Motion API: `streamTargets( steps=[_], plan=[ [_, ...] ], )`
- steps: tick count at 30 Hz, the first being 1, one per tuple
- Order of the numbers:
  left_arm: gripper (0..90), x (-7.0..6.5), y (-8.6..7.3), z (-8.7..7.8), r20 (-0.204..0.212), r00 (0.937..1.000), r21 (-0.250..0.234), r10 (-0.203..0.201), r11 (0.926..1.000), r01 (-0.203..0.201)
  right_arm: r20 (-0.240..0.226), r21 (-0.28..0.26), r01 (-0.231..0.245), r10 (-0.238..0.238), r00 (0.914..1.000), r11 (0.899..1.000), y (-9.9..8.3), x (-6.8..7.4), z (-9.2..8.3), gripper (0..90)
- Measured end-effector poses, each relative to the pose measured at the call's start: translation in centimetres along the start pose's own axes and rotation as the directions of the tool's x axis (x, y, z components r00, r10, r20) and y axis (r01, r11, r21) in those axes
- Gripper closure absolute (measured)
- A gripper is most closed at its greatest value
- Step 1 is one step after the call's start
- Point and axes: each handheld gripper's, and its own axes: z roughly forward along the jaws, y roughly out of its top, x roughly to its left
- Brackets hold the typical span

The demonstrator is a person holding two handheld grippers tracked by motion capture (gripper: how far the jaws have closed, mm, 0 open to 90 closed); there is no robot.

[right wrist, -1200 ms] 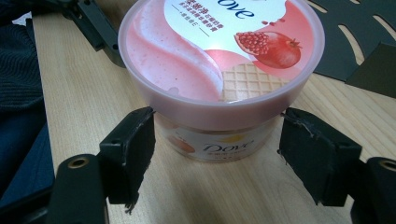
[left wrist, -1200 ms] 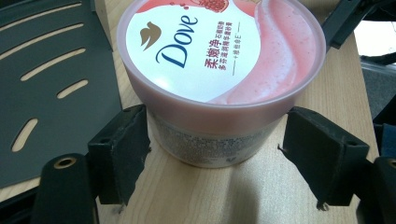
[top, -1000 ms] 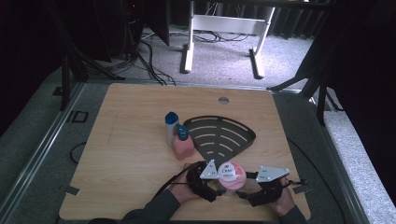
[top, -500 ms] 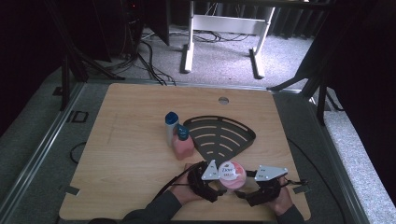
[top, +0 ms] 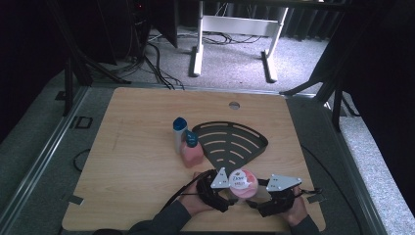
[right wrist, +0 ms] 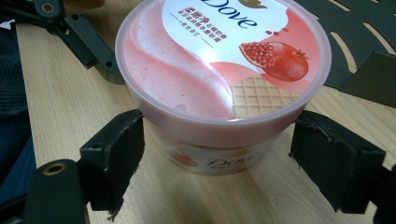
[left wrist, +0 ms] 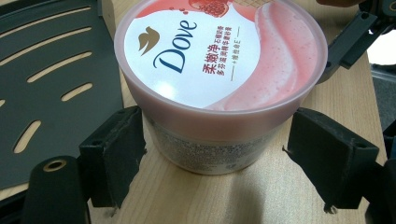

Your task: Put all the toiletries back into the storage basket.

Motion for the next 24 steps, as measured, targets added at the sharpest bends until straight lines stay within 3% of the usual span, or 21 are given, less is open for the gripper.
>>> streamTargets(
  steps=[24],
  plan=[
    [19.3, 0.1, 1.3, -1.1, -0.019, 0.9997, -0.005, 0.012, 0.9999, -0.013, 0.007, -0.011, 0.015, -0.015, 0.9999, 1.0, 1.2, -0.1, -0.9, 17.3]
  ],
)
